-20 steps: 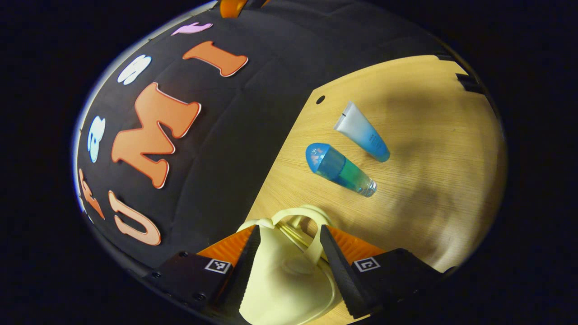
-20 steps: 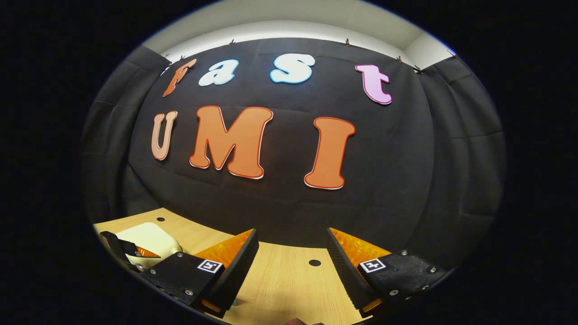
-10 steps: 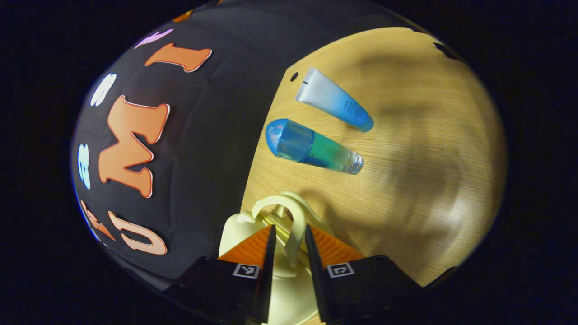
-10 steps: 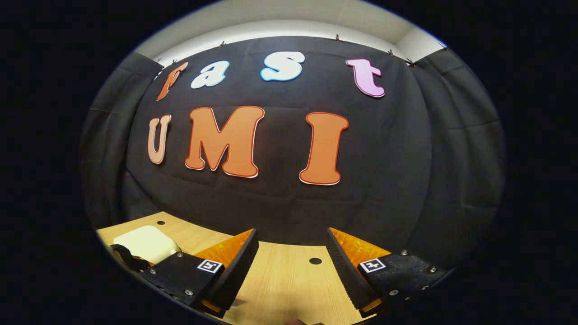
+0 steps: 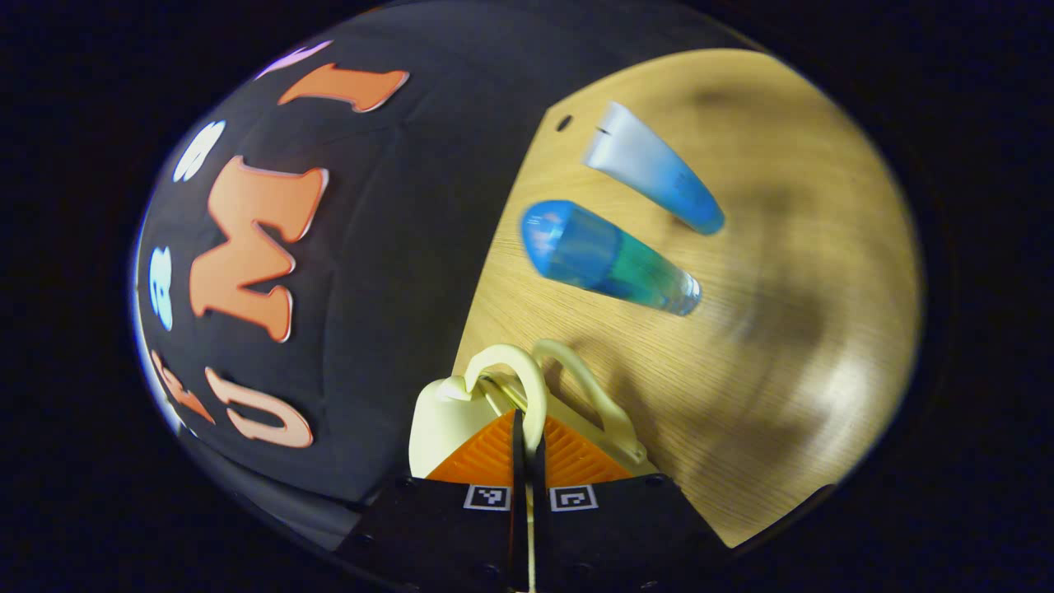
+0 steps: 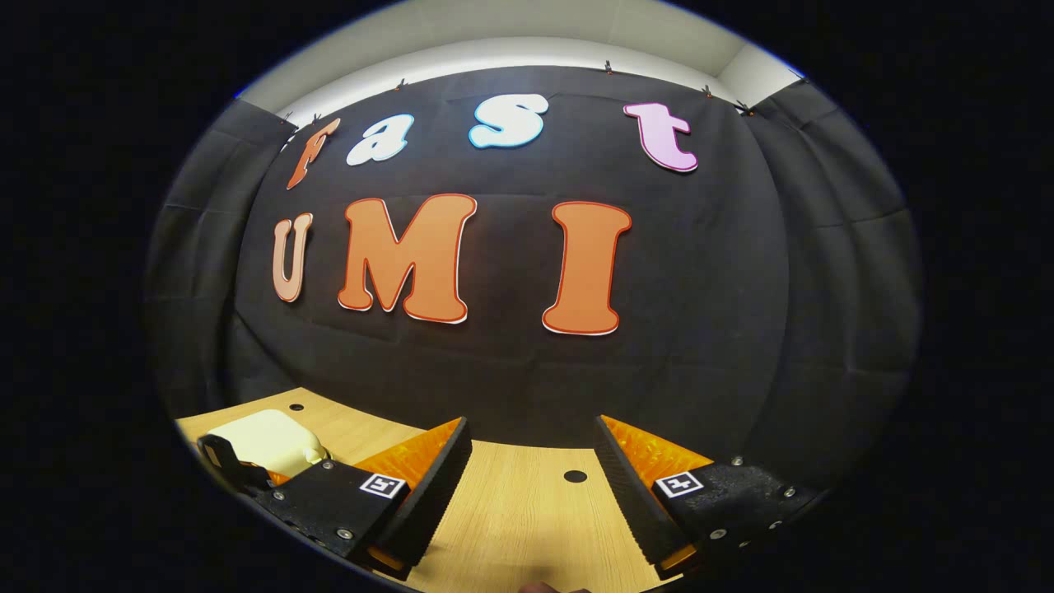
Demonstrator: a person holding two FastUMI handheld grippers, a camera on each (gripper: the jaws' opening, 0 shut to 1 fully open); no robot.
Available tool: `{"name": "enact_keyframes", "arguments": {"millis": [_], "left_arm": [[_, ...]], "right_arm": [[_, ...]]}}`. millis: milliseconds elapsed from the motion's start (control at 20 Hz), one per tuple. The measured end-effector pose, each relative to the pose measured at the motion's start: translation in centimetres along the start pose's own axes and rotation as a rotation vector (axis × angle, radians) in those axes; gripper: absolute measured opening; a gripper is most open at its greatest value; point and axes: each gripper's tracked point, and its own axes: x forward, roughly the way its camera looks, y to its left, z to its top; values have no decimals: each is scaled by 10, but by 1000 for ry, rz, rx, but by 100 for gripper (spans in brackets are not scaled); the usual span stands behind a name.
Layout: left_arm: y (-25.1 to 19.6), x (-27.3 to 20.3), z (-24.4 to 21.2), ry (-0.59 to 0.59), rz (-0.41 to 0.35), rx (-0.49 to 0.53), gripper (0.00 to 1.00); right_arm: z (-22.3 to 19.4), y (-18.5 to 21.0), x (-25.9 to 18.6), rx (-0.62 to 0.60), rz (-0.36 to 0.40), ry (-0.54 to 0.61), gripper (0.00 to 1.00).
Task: First open the suitcase, pack the skin care products into it, and then close the suitcase.
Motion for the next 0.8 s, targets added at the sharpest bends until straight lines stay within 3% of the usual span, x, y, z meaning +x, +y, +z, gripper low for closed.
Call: {"name": "enact_keyframes", "arguments": {"millis": [150, 450, 800], "left_arm": [[50, -19, 5, -30, 88, -112, 2], [126, -48, -26, -67, 171, -412, 2], [171, -54, -65, -114, 251, -688, 2]], "right_arm": [[2, 3, 1, 11, 10, 0, 95], [4, 33, 11, 4, 29, 4, 95], [19, 95, 17, -30, 67, -8, 95]]}}
